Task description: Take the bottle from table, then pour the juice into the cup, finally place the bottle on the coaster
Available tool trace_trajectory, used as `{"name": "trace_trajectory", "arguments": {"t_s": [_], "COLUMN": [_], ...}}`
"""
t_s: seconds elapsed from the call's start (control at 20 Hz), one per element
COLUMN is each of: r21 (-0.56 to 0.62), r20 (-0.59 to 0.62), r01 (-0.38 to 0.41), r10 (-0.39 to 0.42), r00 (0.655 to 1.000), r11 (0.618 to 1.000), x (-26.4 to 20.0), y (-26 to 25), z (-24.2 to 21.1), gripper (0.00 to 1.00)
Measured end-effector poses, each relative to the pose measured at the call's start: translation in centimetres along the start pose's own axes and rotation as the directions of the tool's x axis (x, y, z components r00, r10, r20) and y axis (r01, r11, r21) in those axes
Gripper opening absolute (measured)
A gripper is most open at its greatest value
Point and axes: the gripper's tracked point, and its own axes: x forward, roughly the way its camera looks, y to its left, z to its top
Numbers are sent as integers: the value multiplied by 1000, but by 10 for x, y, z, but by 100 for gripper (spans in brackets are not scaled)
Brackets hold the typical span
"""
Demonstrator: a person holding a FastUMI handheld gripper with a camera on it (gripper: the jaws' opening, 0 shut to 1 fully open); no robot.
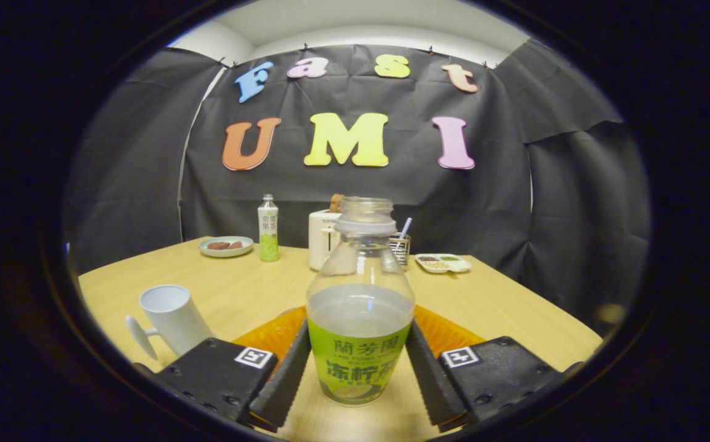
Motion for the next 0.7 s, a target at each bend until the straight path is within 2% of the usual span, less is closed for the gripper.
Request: {"name": "trace_trajectory", "arguments": {"t_s": [0.05, 0.1, 0.4, 0.7], "r21": [-3, -8, -126, -263], "r20": [5, 16, 57, 35], "r01": [5, 11, 90, 117], "r10": [-5, -11, -83, -112], "r00": [1000, 1000, 995, 993], "r11": [1000, 1000, 988, 958], "x": [-11, -13, -37, -50], "y": [2, 1, -9, -11], "z": [3, 5, 31, 50], "gripper": [83, 82, 81, 81]}}
